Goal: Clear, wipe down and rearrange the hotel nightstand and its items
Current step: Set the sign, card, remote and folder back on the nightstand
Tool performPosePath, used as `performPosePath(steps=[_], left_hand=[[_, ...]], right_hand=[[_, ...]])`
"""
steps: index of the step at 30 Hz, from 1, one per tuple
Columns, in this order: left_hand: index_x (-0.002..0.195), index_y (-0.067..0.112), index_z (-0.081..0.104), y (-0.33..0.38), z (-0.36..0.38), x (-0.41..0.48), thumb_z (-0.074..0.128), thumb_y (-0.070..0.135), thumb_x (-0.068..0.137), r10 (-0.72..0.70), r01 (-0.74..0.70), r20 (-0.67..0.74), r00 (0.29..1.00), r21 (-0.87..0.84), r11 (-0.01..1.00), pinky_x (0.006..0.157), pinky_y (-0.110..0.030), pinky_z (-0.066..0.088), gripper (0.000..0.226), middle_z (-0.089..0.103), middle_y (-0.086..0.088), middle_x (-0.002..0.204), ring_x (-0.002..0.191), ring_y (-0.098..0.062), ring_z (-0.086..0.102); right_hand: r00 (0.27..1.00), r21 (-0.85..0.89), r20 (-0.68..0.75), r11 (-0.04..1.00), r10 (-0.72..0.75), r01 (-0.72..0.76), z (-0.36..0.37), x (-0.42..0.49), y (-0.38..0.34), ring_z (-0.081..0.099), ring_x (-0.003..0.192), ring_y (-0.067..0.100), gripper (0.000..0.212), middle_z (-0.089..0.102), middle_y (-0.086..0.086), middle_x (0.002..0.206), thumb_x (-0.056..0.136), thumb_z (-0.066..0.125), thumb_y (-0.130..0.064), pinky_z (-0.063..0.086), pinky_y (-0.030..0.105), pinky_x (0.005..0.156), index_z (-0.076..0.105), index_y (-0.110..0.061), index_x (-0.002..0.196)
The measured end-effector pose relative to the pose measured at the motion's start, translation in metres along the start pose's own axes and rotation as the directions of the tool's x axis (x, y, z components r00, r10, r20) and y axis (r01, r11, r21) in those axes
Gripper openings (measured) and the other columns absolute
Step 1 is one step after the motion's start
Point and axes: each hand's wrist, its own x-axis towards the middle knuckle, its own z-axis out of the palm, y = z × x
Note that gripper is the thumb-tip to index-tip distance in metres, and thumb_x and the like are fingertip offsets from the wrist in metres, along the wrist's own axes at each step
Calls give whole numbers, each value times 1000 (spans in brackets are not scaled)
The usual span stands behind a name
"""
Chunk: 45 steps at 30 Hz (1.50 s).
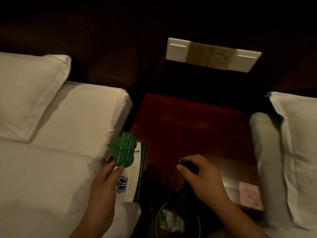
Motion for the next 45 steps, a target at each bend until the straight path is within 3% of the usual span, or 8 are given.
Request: performPosePath(steps=[4, 7, 13, 19, 27, 33, 41, 45], left_hand=[[85, 43, 76, -11, 61, 18, 58, 19, 96, -40, 36, 29, 999, 124, 992, 66, -37, 52, 31, 78, 12, 85, 72, -4, 74], [104, 36, 74, -23, 107, 33, 59, 20, 97, -62, 43, 92, 994, 200, 979, 85, -53, 58, 22, 78, -1, 97, 91, -24, 74], [95, 29, 74, -42, 200, 59, 55, 7, 96, -30, -34, 229, 973, 273, 961, 48, -20, 52, 29, 77, 11, 75, 64, -6, 72], [122, 21, 66, -49, 245, 83, 53, 14, 100, -2, -52, 168, 986, 312, 949, 90, -45, 56, 27, 72, -1, 113, 100, -22, 68], [117, 32, 65, -65, 243, 94, 53, 10, 100, 31, -113, 216, 976, 376, 920, 78, -31, 55, 30, 71, 12, 101, 97, -13, 68], [130, 30, 59, -73, 233, 93, 60, 17, 96, 16, -135, 251, 968, 465, 875, 95, -46, 54, 37, 71, 7, 113, 104, -18, 67], [141, 32, 46, -66, 198, 74, 63, 28, 95, -18, -95, 233, 972, 466, 880, 96, -48, 53, 49, 62, 16, 107, 102, -13, 63], [126, 38, 57, -55, 139, 51, 63, 16, 94, 19, -79, 165, 986, 364, 928, 76, -35, 56, 39, 68, 6, 102, 95, -10, 66]], right_hand=[[994, -79, -91, 994, 66, -73, -43, 9, 53, 58, 87, -5, 9, 62, -18, 93, 86, 68, -38, 45, 10, 70, 64, -44, 92], [980, -174, -129, 970, 149, -171, -64, 15, 99, 61, 79, 3, 18, 64, -12, 93, 87, 66, -40, 49, 22, 66, 70, -30, 102], [947, -344, -207, 888, 244, -304, -91, 21, 172, 63, 83, 17, 26, 67, 1, 106, 91, 62, -37, 49, 27, 64, 68, -23, 113], [910, -414, -307, 822, 280, -392, -98, 27, 212, 59, 80, 21, 22, 60, 2, 96, 92, 60, -38, 52, 35, 64, 68, -20, 103], [886, -456, -377, 778, 272, -433, -73, 1, 238, 57, 90, 22, 26, 58, 0, 104, 85, 68, -40, 50, 31, 69, 67, -22, 103], [896, -624, -429, 682, 109, -382, -56, -3, 248, 50, 109, 28, 42, 54, 2, 125, 88, 58, -51, 45, 44, 83, 59, -25, 120], [894, -626, -407, 656, 188, -422, -63, 2, 228, 46, 123, 32, 60, 50, 6, 138, 87, 47, -66, 44, 50, 92, 55, -23, 128], [935, -621, -349, 731, 68, -285, -55, 3, 183, 45, 122, 33, 54, 53, 7, 133, 86, 43, -59, 42, 50, 94, 55, -20, 121]])
